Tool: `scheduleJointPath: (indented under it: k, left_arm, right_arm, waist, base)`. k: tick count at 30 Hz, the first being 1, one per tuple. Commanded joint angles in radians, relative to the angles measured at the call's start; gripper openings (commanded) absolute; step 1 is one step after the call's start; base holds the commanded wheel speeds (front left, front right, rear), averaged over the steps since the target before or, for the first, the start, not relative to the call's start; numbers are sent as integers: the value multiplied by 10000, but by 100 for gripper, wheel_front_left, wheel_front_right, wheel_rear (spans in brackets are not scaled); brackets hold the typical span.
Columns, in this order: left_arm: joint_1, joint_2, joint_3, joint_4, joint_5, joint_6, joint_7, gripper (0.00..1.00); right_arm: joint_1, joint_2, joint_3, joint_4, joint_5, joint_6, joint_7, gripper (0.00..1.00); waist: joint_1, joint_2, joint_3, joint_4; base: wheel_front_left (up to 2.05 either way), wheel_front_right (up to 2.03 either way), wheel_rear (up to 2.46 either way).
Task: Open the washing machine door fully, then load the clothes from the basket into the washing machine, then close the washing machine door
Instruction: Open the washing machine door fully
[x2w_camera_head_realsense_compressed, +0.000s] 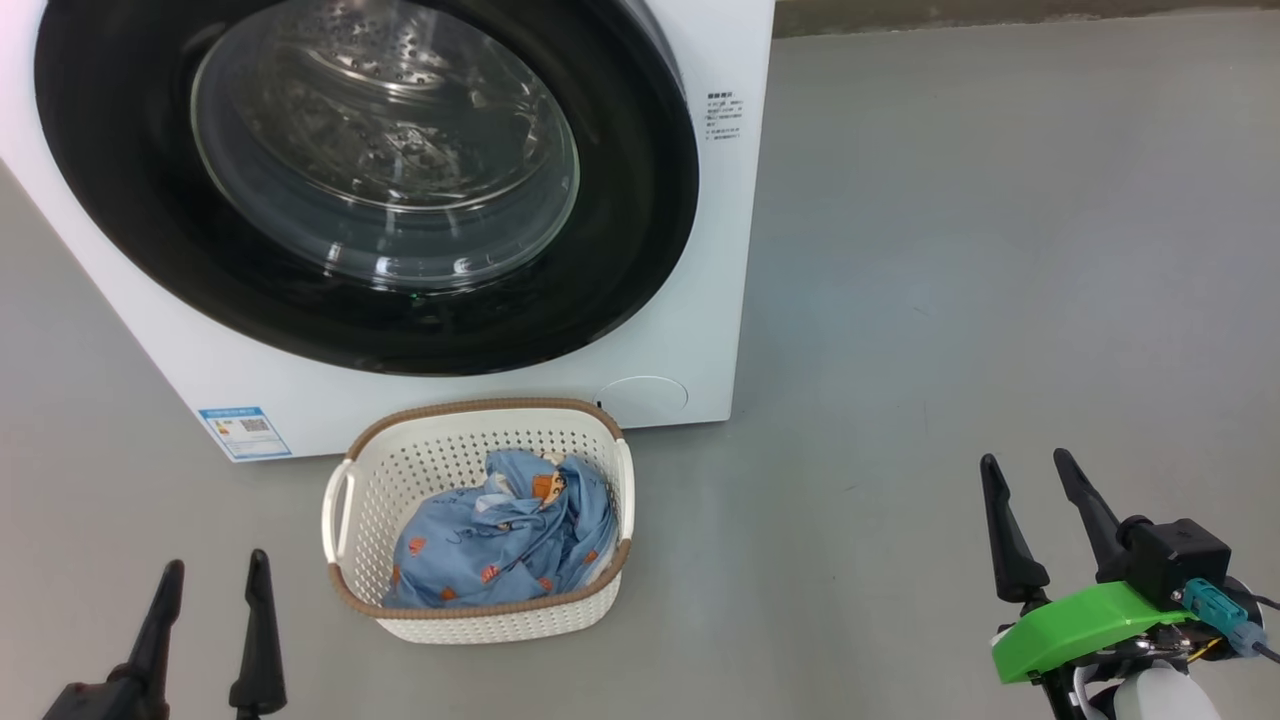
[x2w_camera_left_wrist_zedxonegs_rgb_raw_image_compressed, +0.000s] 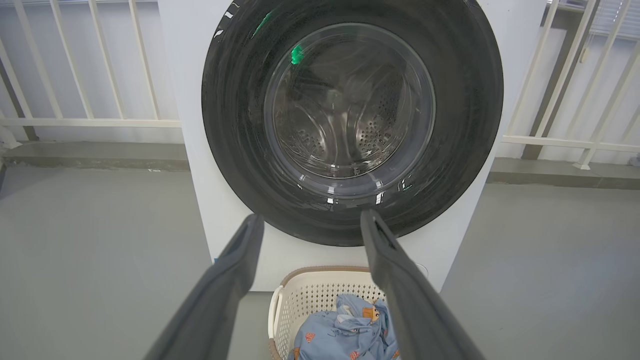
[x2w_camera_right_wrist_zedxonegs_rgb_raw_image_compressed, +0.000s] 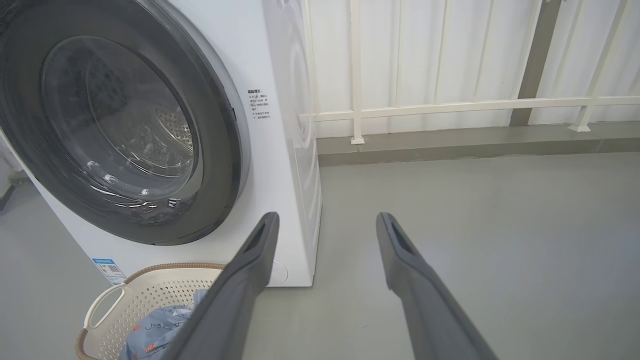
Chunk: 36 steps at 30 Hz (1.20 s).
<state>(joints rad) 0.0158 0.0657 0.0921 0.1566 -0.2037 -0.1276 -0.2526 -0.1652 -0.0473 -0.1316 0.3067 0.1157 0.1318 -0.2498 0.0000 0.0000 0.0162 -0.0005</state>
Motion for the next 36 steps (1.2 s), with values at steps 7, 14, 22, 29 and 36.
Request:
scheduleJointPath:
  k: [7, 14, 22, 29, 36]
  left_arm:
    - [-111, 155, 126, -408, 92, -30, -92, 100]
    - [-122, 160, -127, -438, -8, -30, -92, 100]
    - [-294, 173, -436, -398, -98, -30, -92, 100]
    - [-534, 168, -601, -360, -208, -30, -92, 100]
    - [-820, 168, -822, -324, -357, -30, -92, 100]
  right_arm:
    - [-571, -30, 157, -297, 703, -11, -120, 100]
    - [-1380, -30, -266, -270, 2593, -11, -120, 100]
    - [-2375, -30, -472, 418, 5434, -11, -116, 100]
    - [-3500, -30, -661, 1247, 8042, -11, 478, 0]
    - [-4746, -41, -958, 1772, 8786, -11, 1579, 0]
  waist:
    - [0, 0, 87, 78]
    - [0, 0, 369, 183]
    - [0, 0, 728, 358]
    - [0, 0, 1155, 519]
    - [0, 0, 1654, 737]
  base:
    - [0, 0, 0]
    - [0, 0, 0]
    - [0, 0, 0]
    - [0, 0, 0]
    - [0, 0, 0]
